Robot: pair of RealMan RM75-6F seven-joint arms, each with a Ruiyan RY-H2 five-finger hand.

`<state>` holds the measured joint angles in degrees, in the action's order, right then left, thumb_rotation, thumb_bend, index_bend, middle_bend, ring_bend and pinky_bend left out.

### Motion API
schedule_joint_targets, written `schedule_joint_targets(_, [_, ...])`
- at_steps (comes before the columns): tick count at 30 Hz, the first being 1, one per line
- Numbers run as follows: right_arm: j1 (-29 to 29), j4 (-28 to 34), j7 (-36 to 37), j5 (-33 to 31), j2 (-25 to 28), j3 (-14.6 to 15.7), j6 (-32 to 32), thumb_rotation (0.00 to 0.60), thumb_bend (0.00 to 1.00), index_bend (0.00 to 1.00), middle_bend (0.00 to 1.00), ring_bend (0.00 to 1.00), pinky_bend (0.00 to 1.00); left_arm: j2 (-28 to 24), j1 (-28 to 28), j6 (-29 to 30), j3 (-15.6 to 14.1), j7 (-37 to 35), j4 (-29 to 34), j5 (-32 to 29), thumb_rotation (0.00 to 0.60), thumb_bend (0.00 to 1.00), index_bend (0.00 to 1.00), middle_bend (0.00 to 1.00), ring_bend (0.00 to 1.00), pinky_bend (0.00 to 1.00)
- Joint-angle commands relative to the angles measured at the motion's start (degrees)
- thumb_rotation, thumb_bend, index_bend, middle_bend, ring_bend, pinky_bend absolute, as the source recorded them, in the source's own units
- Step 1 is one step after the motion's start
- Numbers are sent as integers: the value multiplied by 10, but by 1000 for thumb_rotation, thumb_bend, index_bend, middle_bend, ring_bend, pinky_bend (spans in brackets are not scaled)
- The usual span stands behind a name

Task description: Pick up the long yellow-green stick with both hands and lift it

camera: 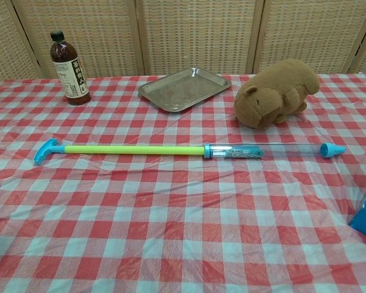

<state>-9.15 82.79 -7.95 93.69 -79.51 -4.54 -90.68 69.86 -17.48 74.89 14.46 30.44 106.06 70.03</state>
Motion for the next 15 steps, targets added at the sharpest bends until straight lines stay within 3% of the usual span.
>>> schedule_joint_targets(1, [-1,-4,1,-4,-2,-2,3,600,0,44,0,0,0,18,-53,-58,31,38,-27,-69,600,308,272,803,764,712])
schedule_joint_targets(8, [-6,-19,8,-25,-6,-11,18,600,0,47,0,0,0,55,-128,-127,56,93,-87,-202,600,318,398,874,822,745])
schedule_joint_targets(15, [-10,-26,12,-35,-7,-19,23,600,0,48,0,0,0,99,-188,-170,58,128,-157,-285,600,318,414,874,822,745])
